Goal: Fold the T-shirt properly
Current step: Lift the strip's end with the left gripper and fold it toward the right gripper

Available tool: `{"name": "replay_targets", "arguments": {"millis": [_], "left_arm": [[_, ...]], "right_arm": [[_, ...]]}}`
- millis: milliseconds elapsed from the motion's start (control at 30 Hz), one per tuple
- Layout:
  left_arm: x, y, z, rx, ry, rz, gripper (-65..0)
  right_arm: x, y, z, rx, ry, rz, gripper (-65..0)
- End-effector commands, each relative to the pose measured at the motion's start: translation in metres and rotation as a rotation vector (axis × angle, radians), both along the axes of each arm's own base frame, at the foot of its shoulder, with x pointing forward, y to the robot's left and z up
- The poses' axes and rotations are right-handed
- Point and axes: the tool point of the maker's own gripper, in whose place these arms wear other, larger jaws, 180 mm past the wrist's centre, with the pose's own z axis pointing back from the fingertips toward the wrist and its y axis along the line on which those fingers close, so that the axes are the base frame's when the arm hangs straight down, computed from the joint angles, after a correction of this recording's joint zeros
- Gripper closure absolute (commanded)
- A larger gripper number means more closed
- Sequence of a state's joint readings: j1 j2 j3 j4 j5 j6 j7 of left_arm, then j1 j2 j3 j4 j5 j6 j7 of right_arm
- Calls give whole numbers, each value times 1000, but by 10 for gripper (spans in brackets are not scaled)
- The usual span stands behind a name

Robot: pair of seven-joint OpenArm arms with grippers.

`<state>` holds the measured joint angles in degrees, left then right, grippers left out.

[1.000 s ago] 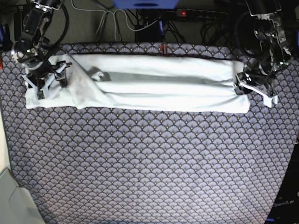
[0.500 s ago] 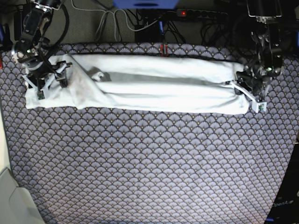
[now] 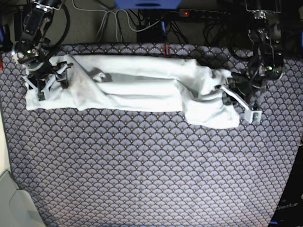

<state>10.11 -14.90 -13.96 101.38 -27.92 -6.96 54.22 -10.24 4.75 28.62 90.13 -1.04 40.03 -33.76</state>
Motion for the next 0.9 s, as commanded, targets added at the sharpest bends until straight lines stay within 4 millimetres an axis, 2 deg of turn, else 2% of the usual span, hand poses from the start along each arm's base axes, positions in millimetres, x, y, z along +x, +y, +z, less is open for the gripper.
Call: {"name": "replay_targets", "arguments": {"millis": [0,133,333,633,867], "left_arm": [[8,-6,17,2,-51,-19,-4],[9,-25,32,13,-49,-43,-4],[7,-53,34,113,-30,-117,-4],[-3,-116,27,251,-26,-173,-4],[-12,-174,33,268,-67,-231,-4]], "right_arm": [[3,-4,6,-18,-11,4,-365],[2,-5,6,-19,-11,1,-365],[3,-7,7,-27,-13,3,-365],[2,-11,8,-36,-9,3,-365],[2,-14,9,-46,-8,9,-365]]}}
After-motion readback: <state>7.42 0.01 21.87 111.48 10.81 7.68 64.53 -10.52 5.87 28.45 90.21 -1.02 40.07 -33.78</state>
